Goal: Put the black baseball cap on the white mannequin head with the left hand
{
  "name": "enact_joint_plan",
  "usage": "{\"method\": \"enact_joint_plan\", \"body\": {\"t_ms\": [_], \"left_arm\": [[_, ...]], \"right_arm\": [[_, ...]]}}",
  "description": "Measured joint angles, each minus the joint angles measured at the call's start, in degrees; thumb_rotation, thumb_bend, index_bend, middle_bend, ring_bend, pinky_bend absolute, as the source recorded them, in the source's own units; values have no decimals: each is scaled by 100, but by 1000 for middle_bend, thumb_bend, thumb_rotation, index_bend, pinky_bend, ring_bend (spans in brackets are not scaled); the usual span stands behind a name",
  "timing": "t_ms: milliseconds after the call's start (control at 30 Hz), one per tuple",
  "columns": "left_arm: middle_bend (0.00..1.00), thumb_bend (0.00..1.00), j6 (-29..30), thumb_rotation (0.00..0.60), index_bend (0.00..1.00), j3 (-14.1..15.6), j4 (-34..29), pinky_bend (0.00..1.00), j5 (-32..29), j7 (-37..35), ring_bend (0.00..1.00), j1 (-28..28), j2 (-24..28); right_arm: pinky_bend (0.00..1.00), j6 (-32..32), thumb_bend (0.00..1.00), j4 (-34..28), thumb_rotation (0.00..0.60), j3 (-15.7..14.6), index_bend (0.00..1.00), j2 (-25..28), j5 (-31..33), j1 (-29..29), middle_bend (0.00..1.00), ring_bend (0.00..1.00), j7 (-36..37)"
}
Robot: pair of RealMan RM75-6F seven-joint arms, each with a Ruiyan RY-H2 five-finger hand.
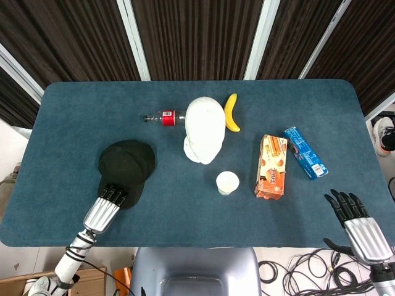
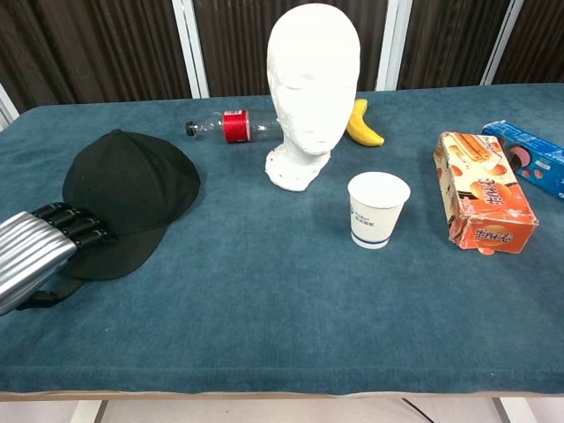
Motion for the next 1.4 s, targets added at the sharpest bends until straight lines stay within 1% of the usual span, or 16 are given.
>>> {"method": "enact_joint_plan", "body": {"t_ms": [100, 200, 300, 333, 400, 433, 500, 567, 700, 833, 1033, 1233, 1400], "left_arm": [[369, 330, 77, 600, 359, 10, 576, 289, 20, -79, 273, -36, -281], [397, 330, 127, 600, 392, 6, 884, 313, 11, -200, 302, -67, -507], [489, 344, 171, 600, 503, -10, 909, 425, -7, -224, 387, -84, -542], [533, 356, 211, 600, 556, -18, 939, 471, -15, -236, 425, -95, -572], [606, 383, 333, 600, 630, -36, 1106, 534, -36, -287, 489, -133, -669], [644, 400, 400, 600, 664, -42, 1195, 571, -45, -320, 525, -154, -712], [681, 416, 551, 600, 697, -54, 1375, 612, -67, -424, 562, -213, -801], [697, 421, 655, 600, 709, -78, 1466, 632, -110, -487, 579, -263, -847], [719, 473, 872, 600, 723, -119, 1510, 668, -161, -623, 602, -316, -854], [727, 512, 1251, 600, 729, -216, 1555, 670, -266, -821, 609, -399, -840], [731, 543, 1735, 600, 732, -454, 1588, 670, -514, -1078, 613, -565, -765], [742, 562, 2310, 600, 736, -643, 1624, 683, -697, -1093, 622, -767, -546], [745, 574, 2841, 600, 737, -853, 1586, 680, -882, -1023, 628, -1115, -192]], "right_arm": [[0, 54, 76, 28, 600, 1, 0, 16, 2, -28, 0, 0, 56], [0, 62, 76, 36, 600, 2, 0, 19, 2, -34, 0, 0, 68], [0, 52, 76, 49, 600, 1, 0, 21, 0, -29, 0, 0, 83], [0, 50, 76, 51, 600, 2, 0, 21, 0, -27, 0, 0, 87], [0, 51, 76, 53, 600, 6, 0, 25, 3, -26, 0, 0, 102], [0, 50, 76, 53, 600, 6, 0, 27, 4, -25, 0, 0, 106], [0, 41, 76, 53, 600, 6, 0, 28, 3, -21, 0, 0, 112], [0, 31, 76, 52, 600, 2, 0, 28, -6, -15, 0, 0, 112], [0, 15, 76, 54, 600, -7, 0, 28, -23, -6, 0, 0, 107], [0, -9, 76, 43, 600, -17, 0, 29, -33, 2, 0, 0, 91], [0, -45, 76, 29, 600, -27, 0, 32, -24, 10, 0, 0, 77], [0, -77, 76, 23, 600, -31, 0, 31, -9, 18, 0, 0, 64], [0, -84, 76, 9, 600, -28, 0, 32, -2, 21, 0, 0, 57]]}}
